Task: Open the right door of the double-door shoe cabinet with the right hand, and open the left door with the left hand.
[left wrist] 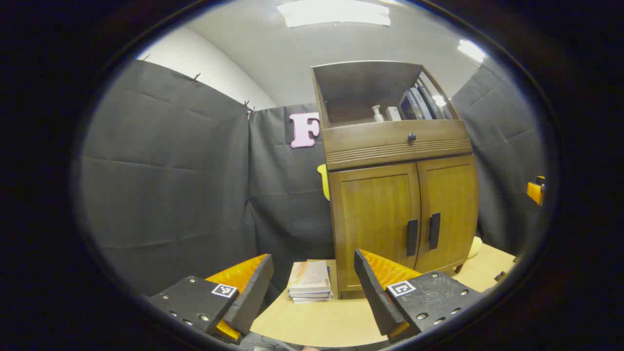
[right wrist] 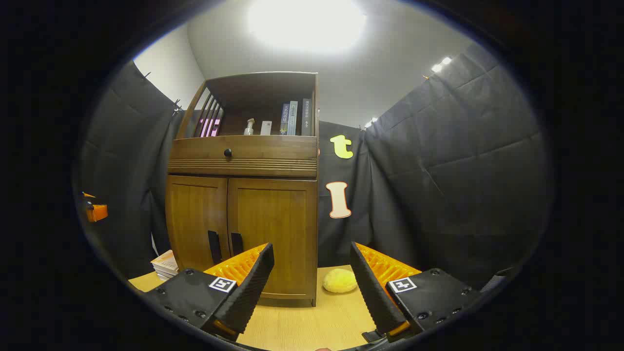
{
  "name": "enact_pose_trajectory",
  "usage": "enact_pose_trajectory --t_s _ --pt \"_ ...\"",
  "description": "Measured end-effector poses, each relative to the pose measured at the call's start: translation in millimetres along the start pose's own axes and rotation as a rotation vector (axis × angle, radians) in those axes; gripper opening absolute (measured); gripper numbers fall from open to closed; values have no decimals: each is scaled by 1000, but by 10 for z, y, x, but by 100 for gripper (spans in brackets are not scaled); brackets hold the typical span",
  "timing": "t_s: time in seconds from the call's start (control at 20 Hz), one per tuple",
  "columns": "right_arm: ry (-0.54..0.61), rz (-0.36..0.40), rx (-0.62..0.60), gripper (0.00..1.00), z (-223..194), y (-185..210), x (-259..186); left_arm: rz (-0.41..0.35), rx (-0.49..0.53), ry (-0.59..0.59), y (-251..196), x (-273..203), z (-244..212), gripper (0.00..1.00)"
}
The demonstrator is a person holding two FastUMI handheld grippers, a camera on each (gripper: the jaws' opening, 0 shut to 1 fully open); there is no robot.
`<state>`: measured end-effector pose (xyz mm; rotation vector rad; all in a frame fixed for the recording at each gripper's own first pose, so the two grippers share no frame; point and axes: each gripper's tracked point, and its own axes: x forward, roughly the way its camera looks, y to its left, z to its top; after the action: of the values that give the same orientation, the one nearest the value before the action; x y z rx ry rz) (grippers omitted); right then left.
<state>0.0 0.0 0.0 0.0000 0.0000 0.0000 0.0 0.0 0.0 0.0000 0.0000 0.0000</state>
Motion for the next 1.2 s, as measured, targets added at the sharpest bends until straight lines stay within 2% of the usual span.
enact_pose_trajectory --t_s 0.45,0.75,1.2 --pt "12 -22 2 96 12 -39 -102 -21 28 -4 -89 -210 -12 96" --pt "-6 -27 3 98 28 -61 -332 -21 16 -16 -63 -310 40 96" --pt "-3 1 19 97 4 107 -192 -15 10 -15 -11 -343 18 96"
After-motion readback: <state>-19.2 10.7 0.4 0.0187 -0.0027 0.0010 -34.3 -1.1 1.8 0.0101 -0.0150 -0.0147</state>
